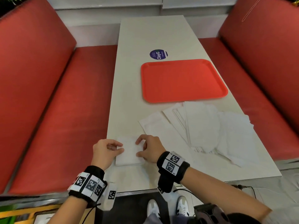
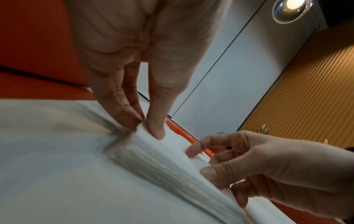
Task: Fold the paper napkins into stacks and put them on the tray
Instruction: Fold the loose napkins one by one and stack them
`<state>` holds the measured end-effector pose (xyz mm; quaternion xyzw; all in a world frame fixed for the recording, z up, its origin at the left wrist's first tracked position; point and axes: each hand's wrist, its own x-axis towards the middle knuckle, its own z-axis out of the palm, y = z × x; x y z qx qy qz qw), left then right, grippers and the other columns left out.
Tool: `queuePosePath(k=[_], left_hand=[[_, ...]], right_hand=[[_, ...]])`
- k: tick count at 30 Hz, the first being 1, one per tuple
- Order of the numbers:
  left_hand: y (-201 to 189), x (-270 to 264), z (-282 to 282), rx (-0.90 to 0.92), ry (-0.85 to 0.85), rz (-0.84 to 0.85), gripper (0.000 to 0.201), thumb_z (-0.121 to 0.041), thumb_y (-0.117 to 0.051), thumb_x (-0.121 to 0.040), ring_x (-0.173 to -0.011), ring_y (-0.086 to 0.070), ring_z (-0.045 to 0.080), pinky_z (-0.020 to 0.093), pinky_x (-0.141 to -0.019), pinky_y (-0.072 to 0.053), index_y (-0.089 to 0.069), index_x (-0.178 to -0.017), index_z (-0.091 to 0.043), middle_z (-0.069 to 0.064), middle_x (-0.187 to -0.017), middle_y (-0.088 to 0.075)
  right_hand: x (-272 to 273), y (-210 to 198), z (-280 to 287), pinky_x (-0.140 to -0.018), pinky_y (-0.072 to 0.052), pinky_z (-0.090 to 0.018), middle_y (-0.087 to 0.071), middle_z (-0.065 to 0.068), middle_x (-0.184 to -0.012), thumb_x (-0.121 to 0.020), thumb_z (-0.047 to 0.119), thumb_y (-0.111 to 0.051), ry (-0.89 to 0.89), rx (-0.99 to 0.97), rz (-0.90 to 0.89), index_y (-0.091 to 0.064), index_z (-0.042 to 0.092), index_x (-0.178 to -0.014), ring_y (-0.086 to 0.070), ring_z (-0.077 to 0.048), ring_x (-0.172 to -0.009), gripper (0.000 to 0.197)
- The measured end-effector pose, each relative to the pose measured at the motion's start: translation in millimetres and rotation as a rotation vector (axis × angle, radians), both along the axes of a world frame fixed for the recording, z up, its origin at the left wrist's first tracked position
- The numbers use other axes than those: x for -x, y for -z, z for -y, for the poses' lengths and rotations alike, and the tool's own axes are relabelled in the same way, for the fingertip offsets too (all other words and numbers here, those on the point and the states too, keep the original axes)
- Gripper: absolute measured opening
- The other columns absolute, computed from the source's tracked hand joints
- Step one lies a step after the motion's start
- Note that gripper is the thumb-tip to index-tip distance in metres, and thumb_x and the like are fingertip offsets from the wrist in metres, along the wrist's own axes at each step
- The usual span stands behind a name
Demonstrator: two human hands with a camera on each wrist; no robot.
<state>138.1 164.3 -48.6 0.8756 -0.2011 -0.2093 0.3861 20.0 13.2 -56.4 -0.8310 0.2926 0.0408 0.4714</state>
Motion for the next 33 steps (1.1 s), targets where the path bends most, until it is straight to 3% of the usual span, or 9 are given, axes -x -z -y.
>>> queuePosePath(k=[3, 7, 10, 14, 18, 21, 25, 29, 33], left_hand=[[-1.7, 1.1, 0.9, -0.043, 0.056, 0.104, 0.017, -0.01, -0.086, -0.069, -0.074, -0.059, 0.01, 0.009, -0.065, -0.04, -0.075, -0.075, -0.022, 0.003, -0.092, -0.066], [-19.2, 5.2, 12.0, -0.029, 0.131, 0.25, 0.022, -0.014, -0.082, -0.075, -0.092, -0.055, 0.014, 0.031, -0.082, -0.046, -0.072, -0.076, -0.033, -0.006, -0.1, -0.056], [-36.9, 20.4, 37.1, 0.039, 0.188, 0.238, 0.02, -0.016, -0.08, -0.078, -0.093, -0.053, 0.01, 0.032, -0.079, -0.05, -0.073, -0.076, -0.034, -0.008, -0.101, -0.055], [-48.2, 56.5, 91.9, 0.174, 0.296, 0.152, 0.015, -0.014, -0.079, -0.078, -0.081, -0.059, 0.005, 0.024, -0.072, -0.049, -0.075, -0.077, -0.028, -0.009, -0.095, -0.063], [-42.6, 103.3, 153.1, 0.225, 0.443, 0.069, 0.01, -0.012, -0.076, -0.08, -0.079, -0.064, 0.008, 0.023, -0.07, -0.05, -0.075, -0.081, -0.021, -0.01, -0.089, -0.068], [-30.9, 135.0, 192.9, 0.088, 0.642, 0.071, 0.018, -0.02, -0.07, -0.086, -0.106, -0.06, 0.013, 0.03, -0.091, -0.05, -0.071, -0.104, -0.022, -0.006, -0.114, -0.066], [-16.0, 159.6, 222.6, -0.183, 0.887, 0.145, 0.046, -0.027, -0.06, -0.094, -0.14, -0.034, 0.017, 0.029, -0.111, -0.029, -0.05, -0.138, -0.022, -0.003, -0.154, -0.035], [-10.1, 165.7, 229.3, -0.263, 0.902, 0.171, 0.051, -0.026, -0.059, -0.094, -0.145, -0.025, 0.018, 0.032, -0.114, -0.026, -0.045, -0.142, -0.021, 0.0, -0.159, -0.025], [-9.4, 163.9, 230.9, -0.242, 0.9, 0.16, 0.05, -0.025, -0.06, -0.092, -0.144, -0.027, 0.018, 0.031, -0.115, -0.027, -0.048, -0.141, -0.022, 0.0, -0.158, -0.027]], right_hand=[[7.2, -5.5, 0.1, -0.076, -0.053, -0.032, -0.058, -0.003, -0.079, -0.075, 0.018, -0.077, -0.02, 0.015, 0.013, -0.061, 0.019, -0.108, -0.058, -0.021, -0.074, 0.036], [39.5, -25.7, 25.4, -0.068, -0.053, -0.03, -0.063, -0.004, -0.076, -0.082, 0.024, -0.073, 0.079, -0.004, 0.076, -0.06, 0.021, -0.11, -0.056, -0.011, -0.058, 0.031], [77.0, -36.8, 63.2, -0.067, -0.058, -0.036, -0.066, -0.009, -0.084, -0.082, 0.025, -0.075, 0.214, 0.008, 0.065, -0.063, 0.019, -0.105, -0.058, -0.015, -0.058, 0.026], [135.2, -35.7, 124.9, -0.071, -0.049, -0.031, -0.059, -0.005, -0.101, -0.081, 0.028, -0.075, 0.435, 0.232, -0.03, -0.067, 0.021, -0.102, -0.058, -0.02, -0.083, 0.024], [191.6, -30.5, 169.1, -0.092, -0.044, -0.032, -0.05, -0.01, -0.131, -0.077, 0.029, -0.079, 0.543, 0.362, -0.219, -0.065, 0.018, -0.118, -0.051, -0.025, -0.116, 0.045], [217.4, -24.9, 179.9, -0.109, -0.033, -0.033, -0.038, -0.006, -0.149, -0.069, 0.034, -0.086, 0.499, 0.348, -0.357, -0.055, 0.017, -0.133, -0.036, -0.023, -0.137, 0.074], [231.2, -19.1, 179.7, -0.115, -0.024, -0.03, -0.026, -0.004, -0.159, -0.063, 0.035, -0.089, 0.404, 0.293, -0.408, -0.041, 0.02, -0.146, -0.028, -0.021, -0.144, 0.097], [237.4, -26.7, 183.8, -0.109, -0.031, -0.031, -0.038, -0.007, -0.151, -0.072, 0.029, -0.084, 0.344, 0.31, -0.393, -0.045, 0.017, -0.143, -0.038, -0.025, -0.137, 0.082], [247.8, -28.8, 195.2, -0.108, -0.04, -0.033, -0.048, -0.007, -0.147, -0.073, 0.024, -0.083, 0.379, 0.244, -0.303, -0.066, 0.016, -0.124, -0.049, -0.023, -0.129, 0.054]])
